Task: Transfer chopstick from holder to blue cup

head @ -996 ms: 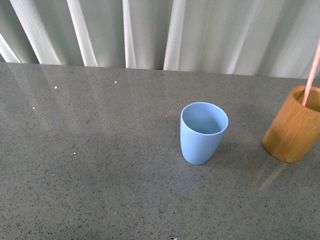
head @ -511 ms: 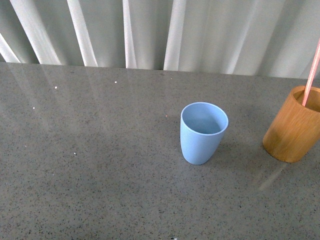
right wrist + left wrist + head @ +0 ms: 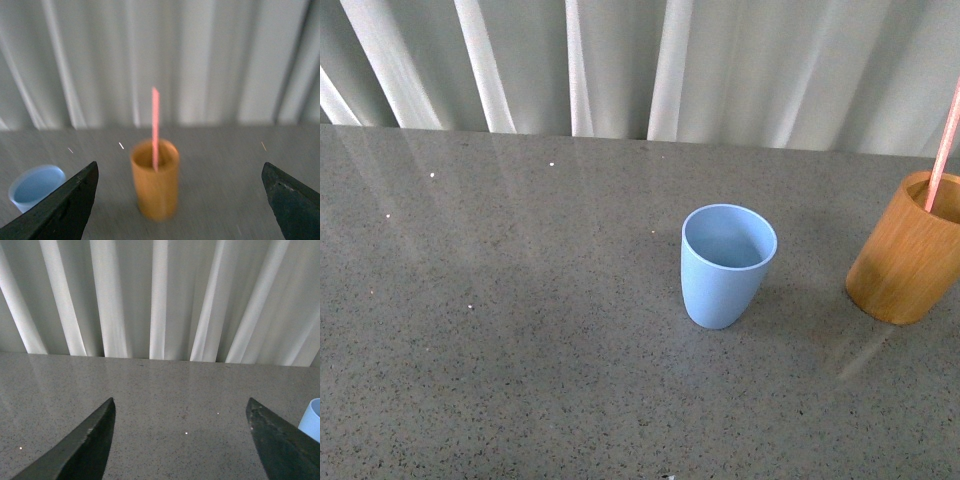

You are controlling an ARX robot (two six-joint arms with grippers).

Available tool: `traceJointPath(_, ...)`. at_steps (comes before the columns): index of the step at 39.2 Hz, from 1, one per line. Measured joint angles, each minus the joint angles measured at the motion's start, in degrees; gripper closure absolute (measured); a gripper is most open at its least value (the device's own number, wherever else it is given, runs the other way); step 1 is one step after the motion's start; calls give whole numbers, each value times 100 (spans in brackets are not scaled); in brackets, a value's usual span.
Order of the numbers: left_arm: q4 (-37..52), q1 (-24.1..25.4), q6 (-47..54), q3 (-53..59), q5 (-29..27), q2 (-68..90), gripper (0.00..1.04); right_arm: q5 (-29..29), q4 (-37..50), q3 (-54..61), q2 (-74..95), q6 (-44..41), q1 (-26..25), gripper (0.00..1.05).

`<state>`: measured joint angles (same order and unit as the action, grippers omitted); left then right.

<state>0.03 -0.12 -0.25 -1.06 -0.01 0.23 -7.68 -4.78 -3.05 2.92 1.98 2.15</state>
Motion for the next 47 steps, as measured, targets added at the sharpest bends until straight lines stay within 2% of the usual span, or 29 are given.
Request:
traceJointPath(1,0,-2,0,0,-2,0,23,-457,-192,-111,328,133,83,10)
traceJointPath(3,0,-2,0,0,-13,0,16,-713,-87,-170,802,236,98,10)
traceJointPath(7,0,-2,4,0,-7,0,5,-481,555,-210,1670,271,98,10)
traceJointPath(19,0,-2,2,0,-9,-2,7,485,3012,-529,4203,-66,17,10)
traceJointPath(28,0,-2,2,0,-9,-2,7,824,5042,-1147,6793,-225,-439,10)
traceJointPath(37,0,-2,2,0,-9,-2,7,710,5799,-1714,8336,-197,-739,10)
traceJointPath(47,0,-2,0,0,-9,-2,7,632,5991,-2345,9263,-151,-697,10)
